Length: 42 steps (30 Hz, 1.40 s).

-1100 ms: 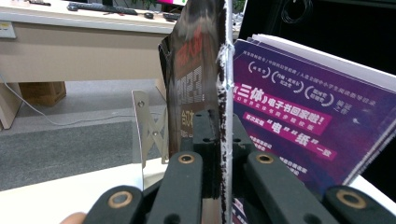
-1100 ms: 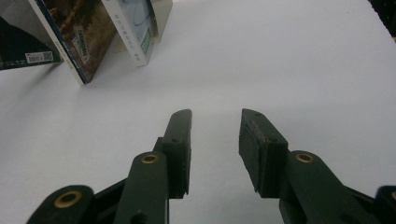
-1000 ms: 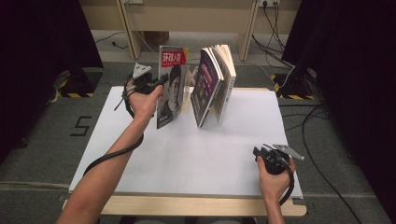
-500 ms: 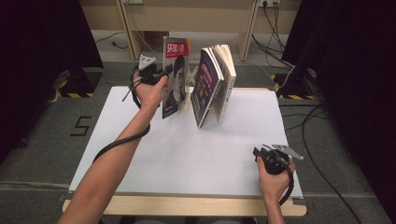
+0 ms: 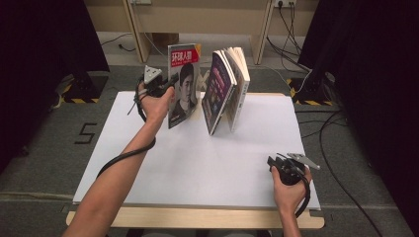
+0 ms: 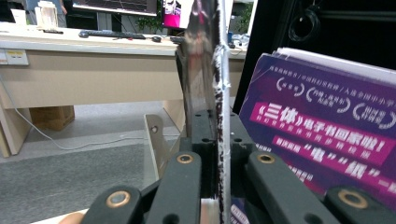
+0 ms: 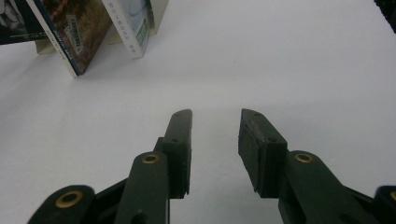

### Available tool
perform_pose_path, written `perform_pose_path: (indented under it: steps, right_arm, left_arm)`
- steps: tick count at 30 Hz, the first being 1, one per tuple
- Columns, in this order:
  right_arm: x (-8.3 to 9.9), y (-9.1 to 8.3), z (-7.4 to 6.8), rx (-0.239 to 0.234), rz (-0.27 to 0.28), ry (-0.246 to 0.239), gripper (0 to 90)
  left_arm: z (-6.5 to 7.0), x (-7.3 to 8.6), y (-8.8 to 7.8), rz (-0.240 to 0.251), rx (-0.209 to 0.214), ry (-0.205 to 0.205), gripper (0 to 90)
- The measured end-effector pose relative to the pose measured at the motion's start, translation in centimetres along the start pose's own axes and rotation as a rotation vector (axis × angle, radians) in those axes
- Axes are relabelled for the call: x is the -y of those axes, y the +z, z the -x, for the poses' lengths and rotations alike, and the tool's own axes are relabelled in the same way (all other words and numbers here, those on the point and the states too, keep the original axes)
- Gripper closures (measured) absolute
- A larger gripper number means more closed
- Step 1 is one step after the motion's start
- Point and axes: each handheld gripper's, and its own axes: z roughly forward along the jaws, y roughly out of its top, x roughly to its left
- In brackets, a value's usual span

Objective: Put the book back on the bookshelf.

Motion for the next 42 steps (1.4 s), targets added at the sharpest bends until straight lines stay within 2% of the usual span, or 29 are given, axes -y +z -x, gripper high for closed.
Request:
perform_pose_path:
  steps: [5,9,14,16,20,21,24,32,38,39,42]
  right_arm:
    - [0.1,0.0,-0.1,0.002,-0.003,0.001,64.8]
    - [0.1,0.1,-0.1,0.000,-0.002,0.002,64.8]
    - [0.1,0.0,-0.1,0.004,0.000,0.009,64.7]
    - [0.1,-0.1,-0.1,0.005,0.001,0.008,64.7]
    - [0.1,-0.1,-0.2,0.003,-0.002,0.021,64.6]
    - [0.1,-0.1,-0.1,0.003,0.001,0.007,64.6]
    - [0.0,-0.1,-0.1,0.004,-0.001,0.008,64.5]
    - [0.1,-0.1,0.0,0.004,-0.008,0.017,64.2]
    - [0.0,0.0,0.2,0.004,-0.005,0.004,63.5]
    - [0.1,0.0,0.0,0.006,-0.011,0.026,63.3]
    - [0.1,0.1,0.1,0.006,-0.011,0.018,63.1]
  left_arm:
    - [-0.5,0.4,-0.9,-0.028,-0.004,0.013,84.1]
    - [-0.9,1.0,-1.7,-0.089,0.007,0.015,82.2]
    - [-1.1,1.9,-2.3,-0.148,0.036,-0.010,80.7]
    - [-1.2,2.2,-2.4,-0.165,0.033,-0.009,80.1]
    - [-1.5,2.6,-2.3,-0.186,0.032,-0.046,77.9]
    - [-1.6,2.6,-2.3,-0.191,0.033,-0.054,77.1]
    - [-1.9,2.7,-2.0,-0.201,0.037,-0.090,76.3]
    - [-2.1,2.3,-1.4,-0.207,0.027,-0.160,74.7]
    - [-2.4,2.3,-1.1,-0.216,0.036,-0.228,76.9]
    - [-2.4,2.3,-1.1,-0.222,0.036,-0.233,77.4]
    - [-2.5,2.3,-1.0,-0.233,0.044,-0.255,79.2]
